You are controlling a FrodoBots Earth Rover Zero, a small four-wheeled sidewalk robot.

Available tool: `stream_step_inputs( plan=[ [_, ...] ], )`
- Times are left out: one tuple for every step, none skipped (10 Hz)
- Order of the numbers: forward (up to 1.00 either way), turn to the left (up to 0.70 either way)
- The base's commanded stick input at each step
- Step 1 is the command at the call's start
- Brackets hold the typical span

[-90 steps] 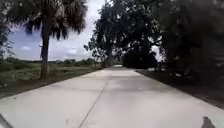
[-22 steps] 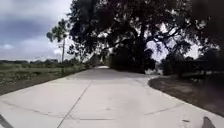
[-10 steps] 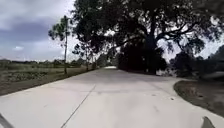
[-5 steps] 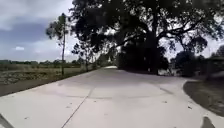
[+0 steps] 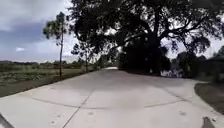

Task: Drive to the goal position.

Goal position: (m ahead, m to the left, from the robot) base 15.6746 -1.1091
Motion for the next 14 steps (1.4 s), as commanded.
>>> stream_step_inputs(
  plan=[
    [0.85, 0.00],
    [0.85, 0.00],
    [0.85, 0.00],
    [0.85, 0.00],
    [0.85, 0.00],
    [0.85, 0.00],
    [0.85, 0.00],
    [0.85, 0.00],
    [0.85, 0.00],
    [0.85, 0.00],
    [0.85, 0.00],
    [0.85, 0.00],
    [0.85, 0.00],
    [0.85, 0.00]
  ],
)
